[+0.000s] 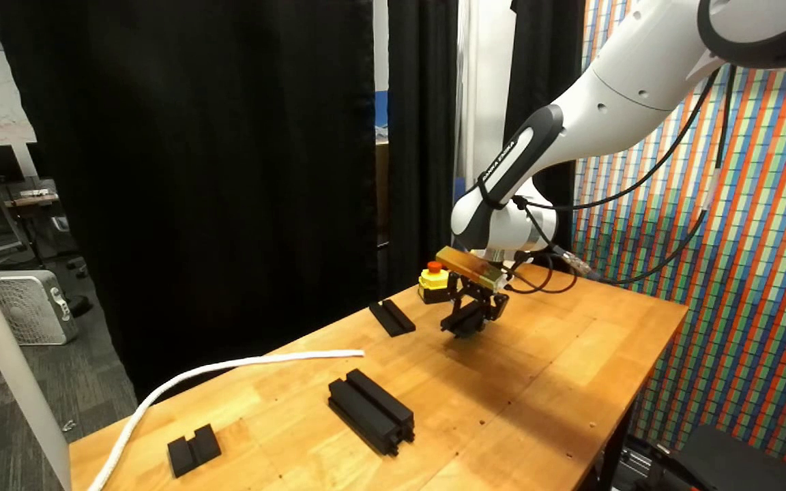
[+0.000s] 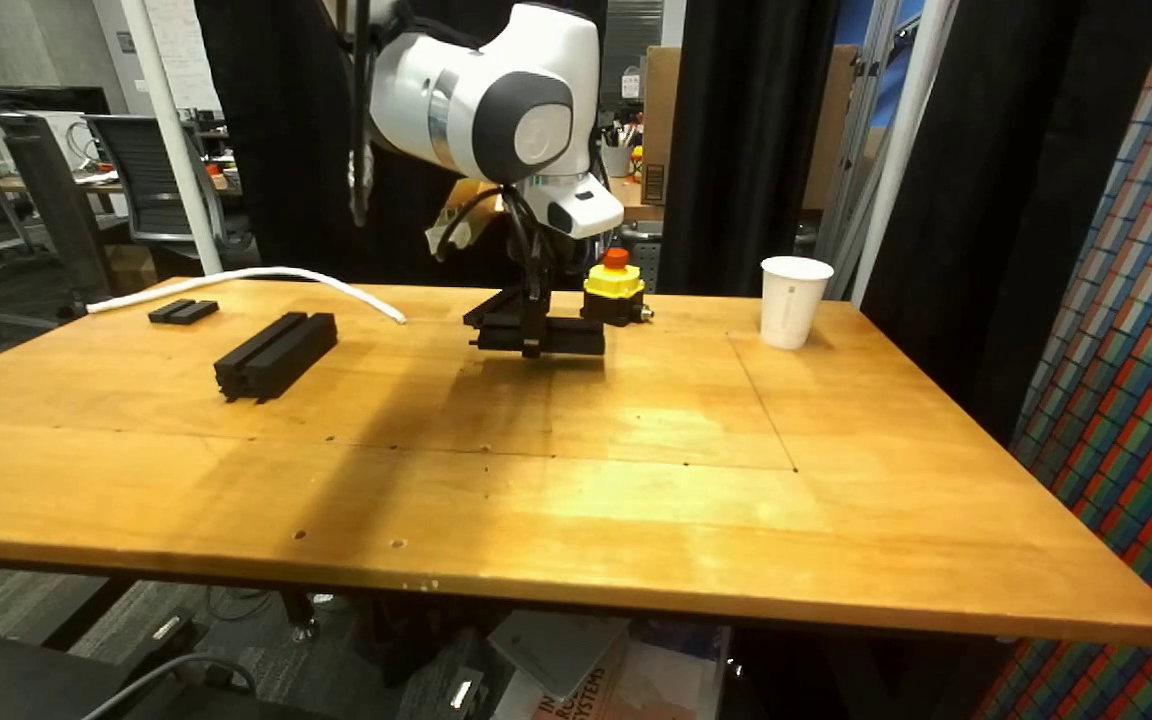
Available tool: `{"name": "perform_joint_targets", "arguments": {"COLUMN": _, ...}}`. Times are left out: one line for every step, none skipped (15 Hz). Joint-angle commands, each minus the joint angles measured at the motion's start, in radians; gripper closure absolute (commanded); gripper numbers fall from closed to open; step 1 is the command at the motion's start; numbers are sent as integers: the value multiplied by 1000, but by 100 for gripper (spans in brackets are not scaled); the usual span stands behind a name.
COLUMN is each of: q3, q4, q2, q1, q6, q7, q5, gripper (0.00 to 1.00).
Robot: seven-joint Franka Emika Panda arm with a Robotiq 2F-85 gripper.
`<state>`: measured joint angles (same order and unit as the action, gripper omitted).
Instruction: Connect the four black objects together
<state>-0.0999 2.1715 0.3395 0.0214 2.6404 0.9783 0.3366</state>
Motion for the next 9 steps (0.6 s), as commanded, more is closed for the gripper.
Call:
{"name": "perform_joint_targets", "arguments": {"q3": -44, "q4": 24, "q2": -16, "q1": 15, "q6": 2, "q7": 99, "q5": -60, "gripper": 55}}
{"name": "perform_joint_targets", "arguments": {"q3": -52, "q4": 24, "q2": -18, "q1": 13, "q6": -14, "q7": 108, "q5": -79, "gripper": 55}}
{"name": "perform_joint_targets", "arguments": {"q3": -59, "q4": 21, "q2": -20, "q1": 8, "q6": -35, "q7": 108, "q5": -99, "gripper": 55}}
{"name": "perform_joint_targets", "arguments": {"q3": -69, "q4": 19, "q2": -21, "q1": 10, "q6": -55, "q7": 121, "q5": -125, "gripper": 55}}
{"name": "perform_joint_targets", "arguments": {"q3": -81, "q4": 15, "q2": -20, "q1": 12, "q6": -76, "q7": 139, "q5": -150, "gripper": 55}}
{"name": "perform_joint_targets", "arguments": {"q3": -85, "q4": 12, "q2": -21, "q1": 8, "q6": -94, "q7": 142, "q5": -168, "gripper": 55}}
{"name": "perform_joint_targets", "arguments": {"q3": -87, "q4": 9, "q2": -21, "q1": 5, "q6": -107, "q7": 145, "q5": -183, "gripper": 55}}
{"name": "perform_joint_targets", "arguments": {"q3": -88, "q4": 7, "q2": -20, "q1": 1, "q6": -117, "q7": 143, "q5": -191, "gripper": 55}}
{"name": "perform_joint_targets", "arguments": {"q3": -87, "q4": 7, "q2": -19, "q1": -3, "q6": -122, "q7": 139, "q5": -194, "gripper": 55}}
